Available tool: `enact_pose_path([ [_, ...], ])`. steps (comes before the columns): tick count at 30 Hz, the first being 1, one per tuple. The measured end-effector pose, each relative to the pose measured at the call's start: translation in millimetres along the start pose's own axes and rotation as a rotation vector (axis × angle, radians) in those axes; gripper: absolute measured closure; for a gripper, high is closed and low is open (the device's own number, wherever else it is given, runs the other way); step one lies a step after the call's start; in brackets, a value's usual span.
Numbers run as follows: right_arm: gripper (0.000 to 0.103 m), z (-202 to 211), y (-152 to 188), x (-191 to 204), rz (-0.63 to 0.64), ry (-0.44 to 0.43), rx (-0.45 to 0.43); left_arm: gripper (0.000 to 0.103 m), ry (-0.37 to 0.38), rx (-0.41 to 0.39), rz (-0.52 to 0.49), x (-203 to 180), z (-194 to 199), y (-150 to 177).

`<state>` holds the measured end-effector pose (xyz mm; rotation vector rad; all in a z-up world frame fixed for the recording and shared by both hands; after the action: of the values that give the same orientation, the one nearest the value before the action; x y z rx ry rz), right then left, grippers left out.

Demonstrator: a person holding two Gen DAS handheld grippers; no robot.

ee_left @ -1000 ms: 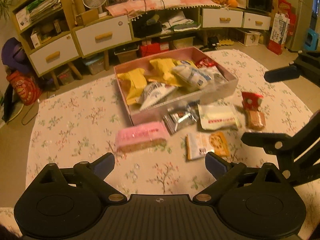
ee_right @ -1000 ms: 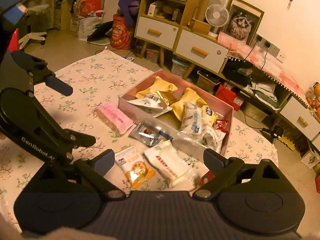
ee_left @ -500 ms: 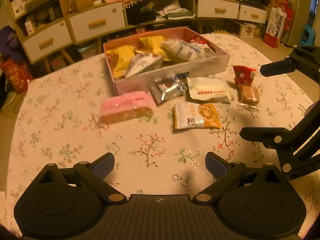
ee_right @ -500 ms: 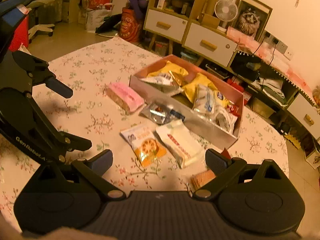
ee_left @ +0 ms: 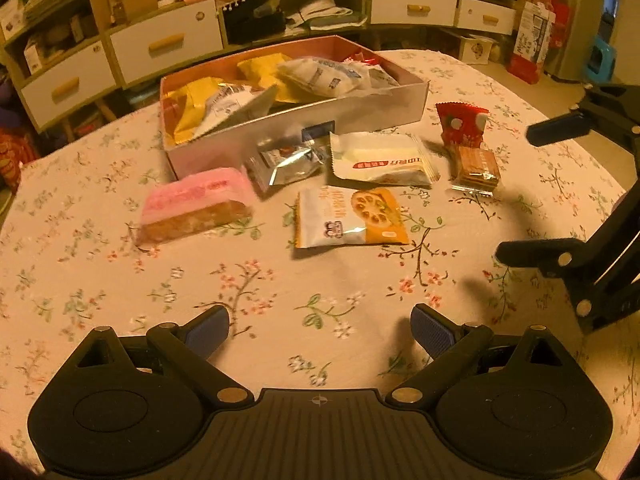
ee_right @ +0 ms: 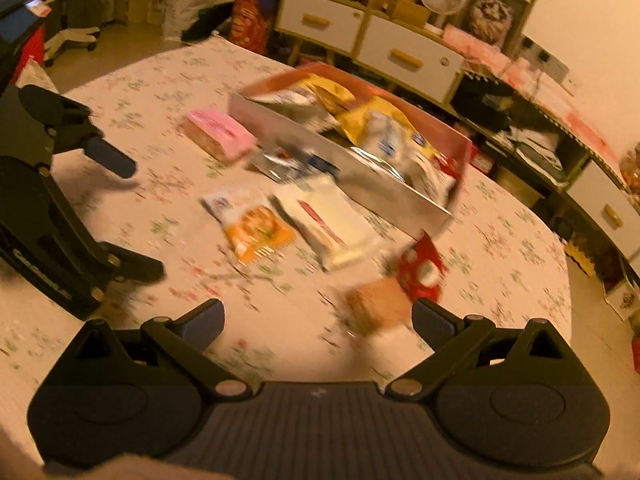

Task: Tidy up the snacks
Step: 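Withdraw both tools from the box back toward the remaining snacks, then close the left gripper on the lotus-biscuit packet while the right gripper closes on the wafer cookie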

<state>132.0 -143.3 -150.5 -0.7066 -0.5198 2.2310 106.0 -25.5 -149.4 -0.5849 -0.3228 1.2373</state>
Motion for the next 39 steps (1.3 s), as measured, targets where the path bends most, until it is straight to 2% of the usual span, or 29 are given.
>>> enact_pose_path([
  [8,0.003,-6.1,19.8,-30.4,-0.059,0.033,0.032,0.005,-0.014,-0.014,0.010,-13.5,-18.7,-15.1],
  [15,0.003,-18.1,21.6,-33.3,-0.057,0.019,0.043,0.004,-0.007,-0.033,0.021,-21.7,-32.1,-27.7],
  [21,0.016,-30.7,21.8,-32.8,-0.072,-0.030,0.023,0.005,-0.006,-0.059,0.018,-26.0,-37.7,-35.2],
  [24,0.018,-32.9,20.6,-33.6,-0.091,-0.045,0.008,0.007,0.002,-0.066,0.011,-28.7,-39.1,-37.6],
  [29,0.021,-36.7,16.8,-35.6,-0.116,-0.058,-0.005,0.018,0.033,-0.068,0.000,-34.6,-38.5,-38.4],
  [31,0.022,-38.7,14.9,-35.8,-0.133,-0.064,-0.007,0.030,0.048,-0.068,0.001,-35.9,-36.7,-38.5],
  [33,0.025,-40.2,12.5,-36.0,-0.145,-0.068,-0.009,0.035,0.055,-0.067,-0.001,-36.3,-35.1,-38.6],
  [39,0.036,-42.3,5.8,-33.1,-0.149,-0.071,-0.018,0.041,0.047,-0.069,-0.006,-32.6,-31.9,-37.6],
])
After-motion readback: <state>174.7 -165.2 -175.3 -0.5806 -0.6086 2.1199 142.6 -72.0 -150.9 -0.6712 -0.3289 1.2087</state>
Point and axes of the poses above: each gripper's, at about its wrist camera, not at the fingertips, and z roughly against the way its jaws point, x to its left, y to its underside, the point moved 10 cm from there along -z, roughly the way its jaws point, and after that the axes turned 11 degrees about z, right-handed, at the moved point
